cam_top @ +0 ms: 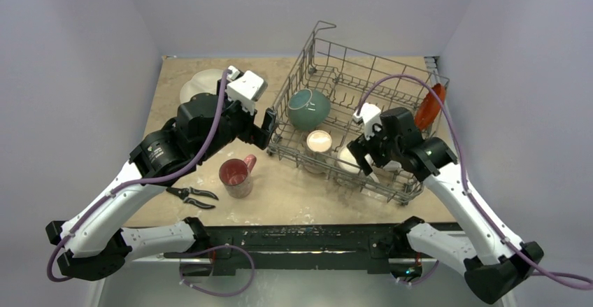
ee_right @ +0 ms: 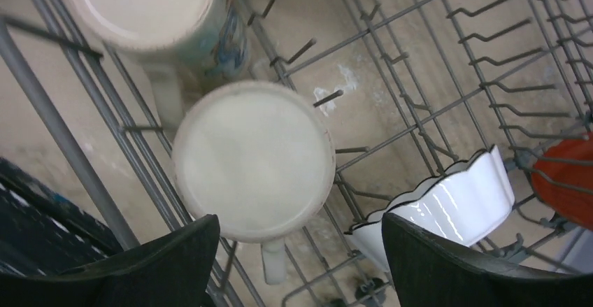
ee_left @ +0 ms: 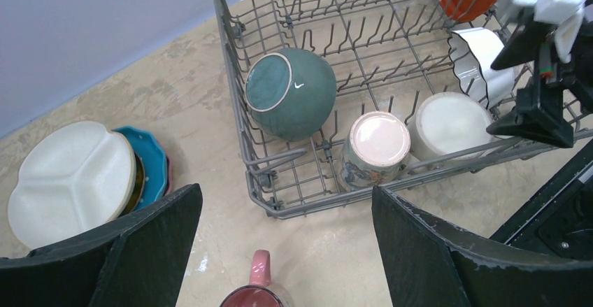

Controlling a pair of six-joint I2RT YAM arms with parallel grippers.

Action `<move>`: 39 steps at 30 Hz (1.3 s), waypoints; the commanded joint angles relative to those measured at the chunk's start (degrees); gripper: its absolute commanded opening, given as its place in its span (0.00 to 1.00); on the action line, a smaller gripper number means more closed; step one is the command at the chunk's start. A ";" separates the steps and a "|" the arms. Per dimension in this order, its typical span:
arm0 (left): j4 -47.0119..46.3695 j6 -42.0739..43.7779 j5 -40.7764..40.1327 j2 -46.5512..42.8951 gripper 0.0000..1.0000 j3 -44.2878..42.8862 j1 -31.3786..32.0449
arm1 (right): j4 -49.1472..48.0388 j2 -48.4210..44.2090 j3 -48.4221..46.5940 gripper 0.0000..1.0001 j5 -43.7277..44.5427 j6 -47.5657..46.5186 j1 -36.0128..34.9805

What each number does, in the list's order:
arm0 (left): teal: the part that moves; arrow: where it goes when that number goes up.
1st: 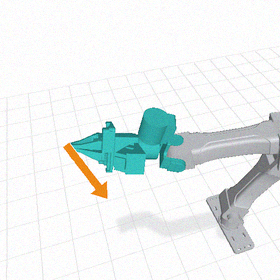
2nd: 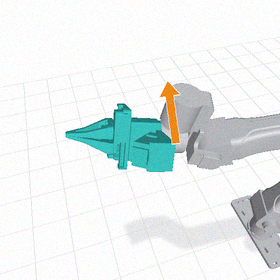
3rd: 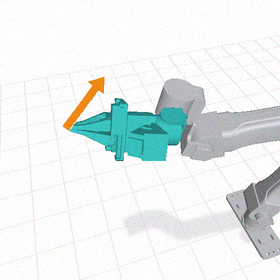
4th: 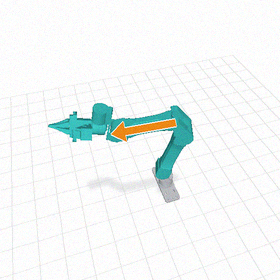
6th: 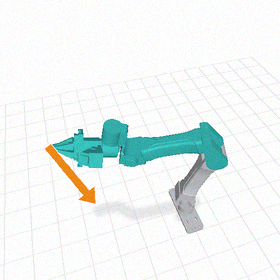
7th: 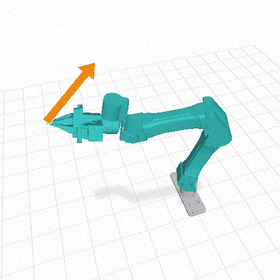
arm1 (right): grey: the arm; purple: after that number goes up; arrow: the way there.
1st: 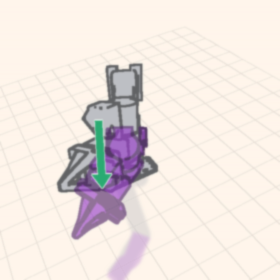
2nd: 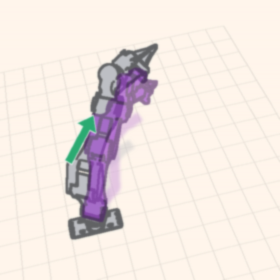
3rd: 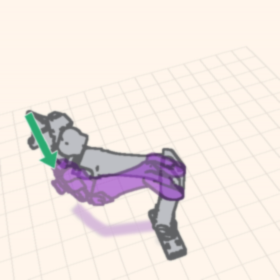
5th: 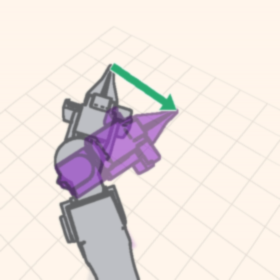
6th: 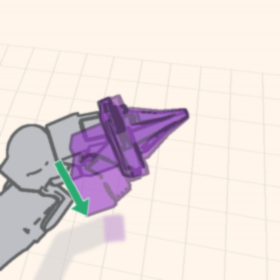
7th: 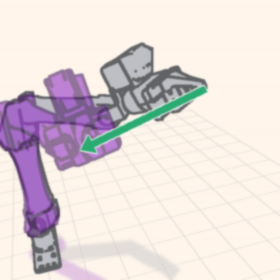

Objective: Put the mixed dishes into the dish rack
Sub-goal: Turn the cup upside down in the dish rack.

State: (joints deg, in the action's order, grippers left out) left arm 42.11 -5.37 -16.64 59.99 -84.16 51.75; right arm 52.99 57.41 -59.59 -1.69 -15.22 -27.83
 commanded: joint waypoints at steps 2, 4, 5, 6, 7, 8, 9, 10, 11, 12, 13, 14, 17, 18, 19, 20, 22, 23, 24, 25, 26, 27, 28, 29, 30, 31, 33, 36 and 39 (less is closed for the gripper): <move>-1.50 -0.60 0.82 -0.41 0.90 -1.43 -0.39 | -10.46 -2.76 -5.72 0.93 7.74 25.97 -0.42; -1.62 -0.82 0.99 -0.20 0.90 -1.53 -0.41 | -9.95 -1.51 -7.37 0.94 8.44 33.73 -0.09; -1.65 -1.01 1.08 -0.15 0.90 -1.53 -0.42 | -9.32 -0.67 -7.64 0.94 7.94 37.07 0.20; -1.60 -1.30 1.02 -0.14 0.90 -1.60 -0.37 | -8.57 0.16 -7.56 0.93 7.47 40.00 0.56; -1.41 -1.50 0.89 -0.01 0.90 -1.66 -0.41 | -7.64 1.11 -7.20 0.92 6.43 42.74 1.13; -1.08 -1.75 0.79 0.08 0.90 -1.94 -0.42 | -6.75 2.11 -6.56 0.91 4.78 44.46 1.99; -0.77 -1.90 0.62 0.21 0.90 -2.16 -0.34 | -6.04 3.11 -5.75 0.88 2.96 45.73 2.80; -0.38 -1.99 0.38 0.26 0.90 -2.29 -0.45 | -5.53 3.70 -4.66 0.87 2.02 47.19 3.85; -0.10 -2.08 0.08 0.27 0.90 -2.40 -0.43 | -5.61 3.87 -3.28 0.84 -0.19 48.43 5.09; 0.27 -2.22 -0.41 0.25 0.90 -2.41 -0.39 | -6.22 3.56 -1.84 0.82 -2.30 49.47 6.15; 0.72 -2.42 -0.86 0.22 0.90 -2.49 -0.43 | -7.02 2.99 -0.29 0.79 -3.73 50.61 7.26; 1.17 -2.62 -1.33 0.15 0.90 -2.50 -0.42 | -7.66 1.99 1.01 0.77 -4.48 51.96 8.28; 2.38 -3.21 -2.59 -0.16 0.90 -2.29 -0.42 | -8.65 0.03 4.82 0.69 -4.78 55.97 10.32; 2.62 -3.36 -2.87 -0.31 0.90 -2.20 -0.44 | -8.96 -0.28 6.16 0.67 -4.93 57.30 10.41; 2.81 -3.51 -3.20 -0.51 0.90 -2.03 -0.45 | -9.38 -0.50 7.54 0.65 -5.39 59.01 10.50; 3.00 -3.71 -3.43 -0.68 0.90 -1.87 -0.43 | -10.10 -0.73 9.02 0.62 -6.40 60.20 10.64; 3.23 -4.14 -3.93 -1.00 0.90 -1.64 -0.48 | -12.40 -1.12 11.70 0.58 -9.29 63.21 10.90; 3.37 -4.45 -4.18 -1.09 0.90 -1.60 -0.49 | -14.22 -1.48 13.12 0.55 -11.02 64.04 11.16; 3.67 -4.77 -4.45 -1.05 0.90 -1.60 -0.47 | -14.86 -1.62 13.76 0.52 -11.80 64.15 11.58; 3.95 -5.09 -4.71 -1.09 0.90 -1.69 -0.50 | -14.29 -1.53 13.41 0.52 -11.96 64.16 12.15; 4.23 -5.45 -4.96 -1.10 0.90 -1.71 -0.51 | -14.12 -1.58 12.97 0.53 -12.42 64.26 13.02; 4.46 -5.76 -5.05 -1.10 0.90 -1.71 -0.50 | -14.87 -1.91 13.25 0.55 -13.77 64.79 13.92; 4.74 -6.10 -5.21 -1.08 0.90 -1.69 -0.50 | -16.10 -2.41 13.71 0.56 -15.96 65.62 14.83; 4.87 -6.45 -5.20 -1.00 0.90 -1.63 -0.50 | -17.52 -2.81 14.68 0.57 -18.28 66.32 15.78; 4.96 -6.76 -5.24 -1.01 0.90 -1.58 -0.48 | -18.14 -2.95 15.21 0.58 -20.11 66.72 16.63; 4.94 -6.96 -5.20 -0.99 0.90 -1.62 -0.49 | -17.88 -2.81 15.18 0.59 -20.91 66.55 17.44; 4.88 -7.36 -5.33 -0.95 0.90 -1.62 -0.43 | -15.88 -2.30 13.71 0.66 -20.75 64.97 18.81; 4.80 -7.63 -5.13 -0.63 0.90 -1.62 -0.55 | -8.77 -1.27 8.23 0.75 -12.95 60.33 19.63; 4.82 -8.01 -4.86 -0.56 0.89 -1.41 -0.51 | -4.44 -0.54 4.53 0.81 -3.92 56.56 19.96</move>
State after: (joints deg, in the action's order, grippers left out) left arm 47.70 -11.68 -21.06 59.72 -84.23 51.48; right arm 44.03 56.66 -48.42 -14.20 46.28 -8.56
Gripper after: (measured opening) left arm 0.899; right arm 0.795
